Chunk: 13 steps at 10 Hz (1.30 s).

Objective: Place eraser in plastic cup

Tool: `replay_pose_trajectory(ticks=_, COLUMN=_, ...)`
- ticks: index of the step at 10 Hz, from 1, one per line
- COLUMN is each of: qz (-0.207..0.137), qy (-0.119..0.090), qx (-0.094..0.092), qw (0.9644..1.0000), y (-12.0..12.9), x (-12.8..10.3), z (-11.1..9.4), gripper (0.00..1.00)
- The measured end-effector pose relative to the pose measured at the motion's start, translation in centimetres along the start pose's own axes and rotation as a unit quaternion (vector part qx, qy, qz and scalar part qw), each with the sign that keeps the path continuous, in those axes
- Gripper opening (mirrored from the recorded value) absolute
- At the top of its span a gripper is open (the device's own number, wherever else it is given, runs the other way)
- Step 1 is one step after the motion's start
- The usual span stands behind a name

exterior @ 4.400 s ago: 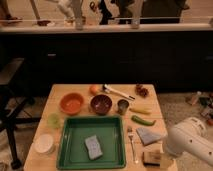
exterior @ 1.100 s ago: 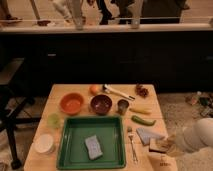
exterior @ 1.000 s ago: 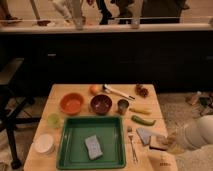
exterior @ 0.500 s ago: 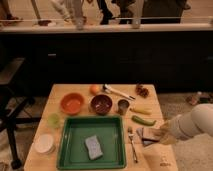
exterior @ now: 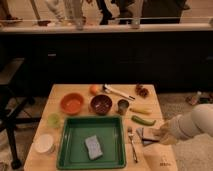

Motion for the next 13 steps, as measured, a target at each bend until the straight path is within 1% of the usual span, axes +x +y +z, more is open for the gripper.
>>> replay_pose_trajectory(ticks=2, qz=-0.013, qy=-0.012, qx=0.0, qw=0.9999, y=0.0, x=-0.7, z=-0.1, gripper=0.0)
replay_pose_trajectory(ticks=4, qz=-0.037, qy=-0.026, qx=-0.004, qw=0.999, y=0.3, x=-3.4, z=0.3, gripper=0.0)
replay_pose_trajectory(ticks=5, qz=-0.046, qy=-0.031, qx=-0.006, qw=0.9984, y=0.7, x=-5.3, z=0.7, gripper=0.0)
replay_pose_trajectory(ticks=6, qz=-0.06, qy=-0.039, qx=-0.009, qw=0.9974, y=1.2, x=-8.3, z=1.3, gripper=0.0)
replay_pose_trajectory(ticks=7, qz=-0.072, qy=-0.045, qx=-0.012, qw=0.9963, y=1.6, x=-10.7, z=1.8, gripper=0.0)
replay_pose_trajectory(ticks=8, qz=-0.077, qy=-0.047, qx=-0.013, qw=0.9958, y=1.8, x=-11.6, z=2.0, gripper=0.0)
replay_pose_trajectory(ticks=9, qz=-0.107, qy=-0.055, qx=-0.026, qw=0.9923, y=2.9, x=-16.1, z=3.1, gripper=0.0)
replay_pose_trajectory(ticks=10, qz=-0.128, qy=-0.058, qx=-0.033, qw=0.9896, y=3.6, x=-19.0, z=3.9, gripper=0.0)
replay_pose_trajectory(ticks=13, qz=-0.169, qy=-0.061, qx=-0.047, qw=0.9826, y=5.0, x=-25.8, z=5.8, gripper=0.0)
